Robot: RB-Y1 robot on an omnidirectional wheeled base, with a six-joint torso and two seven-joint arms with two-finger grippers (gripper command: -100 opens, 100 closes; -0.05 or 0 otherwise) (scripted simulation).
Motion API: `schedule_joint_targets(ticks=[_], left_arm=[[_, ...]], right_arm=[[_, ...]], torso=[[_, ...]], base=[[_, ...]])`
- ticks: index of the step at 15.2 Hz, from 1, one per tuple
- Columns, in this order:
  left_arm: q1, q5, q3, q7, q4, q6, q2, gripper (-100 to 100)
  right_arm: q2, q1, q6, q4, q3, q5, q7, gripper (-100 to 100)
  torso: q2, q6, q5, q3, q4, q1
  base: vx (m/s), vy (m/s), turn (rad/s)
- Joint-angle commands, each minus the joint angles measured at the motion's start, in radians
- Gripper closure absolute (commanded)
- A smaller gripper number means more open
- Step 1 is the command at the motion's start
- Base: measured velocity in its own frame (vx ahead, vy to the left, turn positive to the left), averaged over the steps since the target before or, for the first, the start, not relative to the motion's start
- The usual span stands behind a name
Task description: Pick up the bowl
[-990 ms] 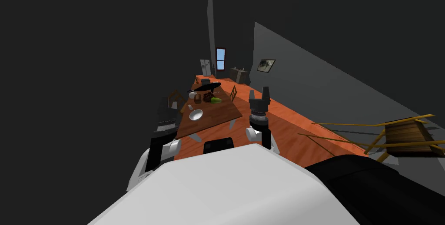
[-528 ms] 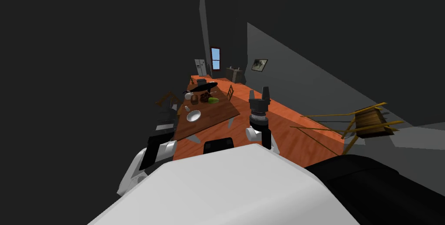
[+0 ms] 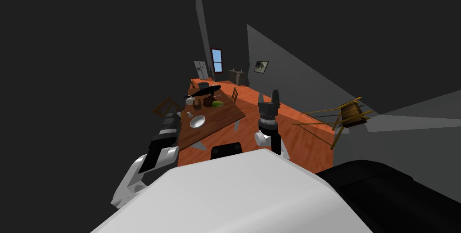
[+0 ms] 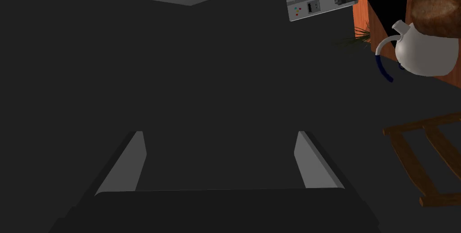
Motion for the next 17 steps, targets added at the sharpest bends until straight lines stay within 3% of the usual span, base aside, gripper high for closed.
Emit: schedule_joint_targets(ticks=[1, 5, 6, 8, 9, 11, 12, 14, 15, 17], left_arm=[[-0.007, 0.006, 0.019, 0.002, 0.017, 0.05, 0.009, -100], [-0.009, 0.013, 0.038, 0.005, 0.028, 0.119, 0.016, -100], [-0.012, 0.02, 0.057, 0.009, 0.041, 0.147, 0.022, -100], [-0.012, 0.02, 0.057, 0.009, 0.041, 0.174, 0.022, -100], [-0.014, 0.028, 0.077, 0.012, 0.053, 0.206, 0.026, -100], [-0.014, 0.028, 0.077, 0.012, 0.053, 0.232, 0.026, -100], [-0.017, 0.035, 0.098, 0.016, 0.066, 0.258, 0.029, -100], [-0.017, 0.035, 0.098, 0.016, 0.066, 0.29, 0.029, -100], [-0.02, 0.043, 0.119, 0.02, 0.079, 0.316, 0.03, -100], [-0.02, 0.043, 0.119, 0.02, 0.079, 0.35, 0.03, -100]], right_arm=[[0.0, 0.0, 0.0, 0.0, 0.0, 0.0, 0.0, 0], [0.0, 0.0, 0.0, 0.0, 0.0, 0.0, 0.0, 0], [0.0, 0.0, 0.0, 0.0, 0.0, 0.0, 0.0, 0], [0.0, 0.0, 0.0, 0.0, 0.0, 0.0, 0.0, 0], [0.0, 0.0, 0.0, 0.0, 0.0, 0.0, 0.0, 0], [0.0, 0.0, 0.0, 0.0, 0.0, 0.0, 0.0, 0], [0.0, 0.0, 0.0, 0.0, 0.0, 0.0, 0.0, 0], [0.0, 0.0, 0.0, 0.0, 0.0, 0.0, 0.0, 0], [0.0, 0.0, 0.0, 0.0, 0.0, 0.0, 0.0, 0], [0.0, 0.0, 0.0, 0.0, 0.0, 0.0, 0.0, 0]], torso=[[0.0, 0.0, 0.0, 0.0, 0.0, 0.0], [0.0, 0.0, 0.0, 0.0, 0.0, 0.0], [0.0, 0.0, 0.0, 0.0, 0.0, 0.0], [0.0, 0.0, 0.0, 0.0, 0.0, 0.0], [0.0, 0.0, 0.0, 0.0, 0.0, 0.0], [0.0, 0.0, 0.0, 0.0, 0.0, 0.0], [-0.001, 0.0, 0.0, 0.0, 0.0, 0.0], [0.0, 0.0, 0.0, 0.0, 0.0, 0.0], [0.0, 0.0, 0.0, 0.0, 0.0, 0.0], [0.0, 0.0, 0.0, 0.0, 0.0, 0.0]], base=[[-0.024, 0.021, -0.138], [-0.027, 0.032, -0.192], [-0.026, 0.025, -0.177], [-0.021, 0.028, -0.147], [-0.021, 0.026, -0.211], [-0.022, 0.031, -0.159], [-0.023, 0.021, -0.204], [-0.026, 0.025, -0.147], [-0.029, 0.024, -0.201], [-0.022, 0.028, -0.163]])
